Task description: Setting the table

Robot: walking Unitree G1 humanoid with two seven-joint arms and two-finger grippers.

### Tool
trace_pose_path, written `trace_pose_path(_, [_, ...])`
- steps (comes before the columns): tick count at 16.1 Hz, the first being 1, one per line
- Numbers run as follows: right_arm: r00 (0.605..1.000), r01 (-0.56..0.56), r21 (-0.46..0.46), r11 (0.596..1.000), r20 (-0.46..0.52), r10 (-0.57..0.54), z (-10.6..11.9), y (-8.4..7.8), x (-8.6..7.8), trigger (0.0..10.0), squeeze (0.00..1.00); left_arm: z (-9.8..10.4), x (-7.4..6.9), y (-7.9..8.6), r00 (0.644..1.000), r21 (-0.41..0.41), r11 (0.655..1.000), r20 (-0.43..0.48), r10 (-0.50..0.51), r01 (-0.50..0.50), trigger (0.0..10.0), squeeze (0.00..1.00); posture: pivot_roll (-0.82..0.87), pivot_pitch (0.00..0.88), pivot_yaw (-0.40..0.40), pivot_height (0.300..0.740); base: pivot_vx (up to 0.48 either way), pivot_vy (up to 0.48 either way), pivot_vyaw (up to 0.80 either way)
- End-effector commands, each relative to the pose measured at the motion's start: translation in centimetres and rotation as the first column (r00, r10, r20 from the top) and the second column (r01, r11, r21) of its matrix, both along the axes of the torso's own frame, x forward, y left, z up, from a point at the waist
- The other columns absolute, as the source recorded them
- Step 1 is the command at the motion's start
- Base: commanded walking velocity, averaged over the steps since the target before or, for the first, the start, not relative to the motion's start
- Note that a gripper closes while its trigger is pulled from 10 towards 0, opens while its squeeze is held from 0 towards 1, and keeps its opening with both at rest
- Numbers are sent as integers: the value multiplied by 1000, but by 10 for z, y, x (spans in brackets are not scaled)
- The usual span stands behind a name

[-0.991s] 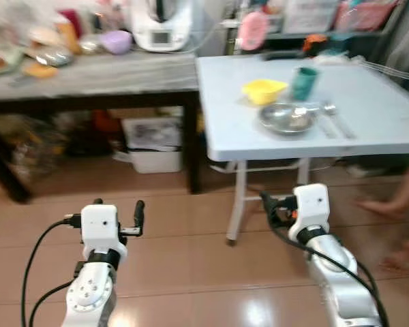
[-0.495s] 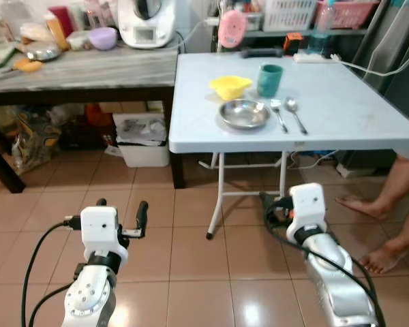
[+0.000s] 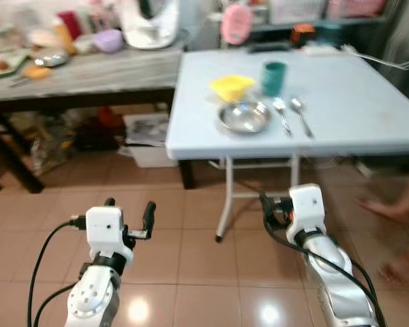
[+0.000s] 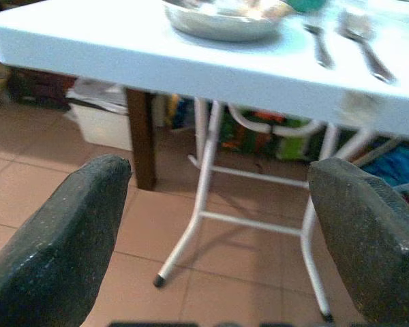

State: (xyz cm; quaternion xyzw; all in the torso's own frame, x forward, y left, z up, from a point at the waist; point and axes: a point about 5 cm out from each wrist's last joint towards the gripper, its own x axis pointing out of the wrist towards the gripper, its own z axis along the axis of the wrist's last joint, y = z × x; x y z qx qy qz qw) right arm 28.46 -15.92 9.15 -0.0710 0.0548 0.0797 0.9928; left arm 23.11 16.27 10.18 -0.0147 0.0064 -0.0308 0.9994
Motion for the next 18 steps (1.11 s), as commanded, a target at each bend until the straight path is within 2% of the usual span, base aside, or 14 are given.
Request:
trace_pose_path(1, [999,-36,23,999,29,36,7,12,4,10000,0,2,0,9,1000,15,1000,6,17,-17,10000,0,-103,51,56,740,472,0,0])
trace_pose_path(7, [998,-44,22,999,36,43,8,11,3,10000,0,1,0,5,1000,-13,1000,-7,-5,5,10000,0,-105,53,54,740,439,0,0])
trace_pose_path(14, [997,-53,33,998,59,51,13,9,1,10000,0,3,-1,3,999,-13,999,11,-33,34,10000,0,-111,53,48,740,0,0,0])
trace_pose_path(16, [995,-44,20,999,88,42,18,5,-1,10000,0,9,-2,1,998,-31,998,39,-55,56,10000,0,-115,57,47,740,0,0,0])
trace_pose_path(18, [995,-2,8,1000,99,2,20,-4,-8,10000,0,8,-9,6,999,-23,999,33,-35,35,10000,0,-134,62,51,740,0,0,0])
